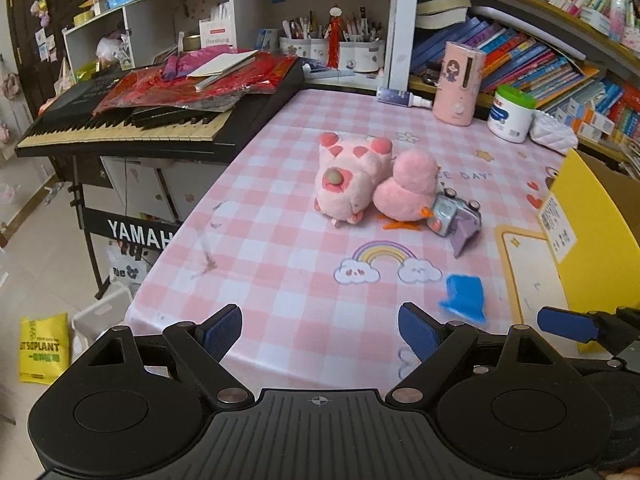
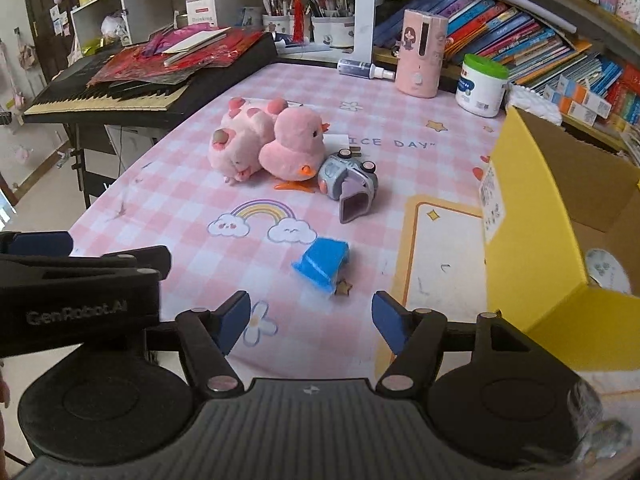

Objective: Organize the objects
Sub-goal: 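Grasp the blue tape dispenser with the right tool while the left tool grasps the pink plush pig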

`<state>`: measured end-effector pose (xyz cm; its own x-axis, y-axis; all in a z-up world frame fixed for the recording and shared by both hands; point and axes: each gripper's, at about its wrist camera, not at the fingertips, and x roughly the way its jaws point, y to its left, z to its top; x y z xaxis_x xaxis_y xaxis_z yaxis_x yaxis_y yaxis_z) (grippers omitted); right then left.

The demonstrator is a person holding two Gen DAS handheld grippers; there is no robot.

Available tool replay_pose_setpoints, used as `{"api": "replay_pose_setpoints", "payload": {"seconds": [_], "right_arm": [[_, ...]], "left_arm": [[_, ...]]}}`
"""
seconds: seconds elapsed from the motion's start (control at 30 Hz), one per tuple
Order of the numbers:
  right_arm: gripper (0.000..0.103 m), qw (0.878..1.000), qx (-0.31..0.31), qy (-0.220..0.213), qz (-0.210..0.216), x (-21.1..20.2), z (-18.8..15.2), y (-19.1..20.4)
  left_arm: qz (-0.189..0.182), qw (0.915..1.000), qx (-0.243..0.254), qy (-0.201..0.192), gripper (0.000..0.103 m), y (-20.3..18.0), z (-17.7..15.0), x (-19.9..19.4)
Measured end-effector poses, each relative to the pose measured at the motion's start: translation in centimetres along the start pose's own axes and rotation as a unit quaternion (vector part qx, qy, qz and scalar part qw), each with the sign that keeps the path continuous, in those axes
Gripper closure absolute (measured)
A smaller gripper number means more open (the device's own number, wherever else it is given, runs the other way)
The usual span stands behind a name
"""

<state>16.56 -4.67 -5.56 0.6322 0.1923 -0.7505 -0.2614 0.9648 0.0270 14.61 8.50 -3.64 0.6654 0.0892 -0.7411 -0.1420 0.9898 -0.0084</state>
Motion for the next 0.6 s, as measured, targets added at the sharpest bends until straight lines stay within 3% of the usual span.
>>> {"api": "replay_pose_setpoints", "payload": {"seconds": [0.3, 0.5, 0.6], "right_arm": [[0.044, 0.999, 0.027, 0.017, 0.016, 4.8, 2.4, -1.5], [0.051, 0.998, 0.032, 0.049, 0.025, 8.1, 3.5, -2.0], [0.059, 0.997, 0.040, 0.063, 0.036, 9.3, 3.9, -2.5]], "left_arm": [[0.024, 0.9997, -0.006, 0.001, 0.015, 0.4, 2.6, 2.3], [0.028, 0.9996, 0.003, -0.001, 0.015, 0.0, 4.5, 4.2], [0.026, 0.9996, 0.004, -0.004, 0.016, -0.2, 5.7, 5.3]]}}
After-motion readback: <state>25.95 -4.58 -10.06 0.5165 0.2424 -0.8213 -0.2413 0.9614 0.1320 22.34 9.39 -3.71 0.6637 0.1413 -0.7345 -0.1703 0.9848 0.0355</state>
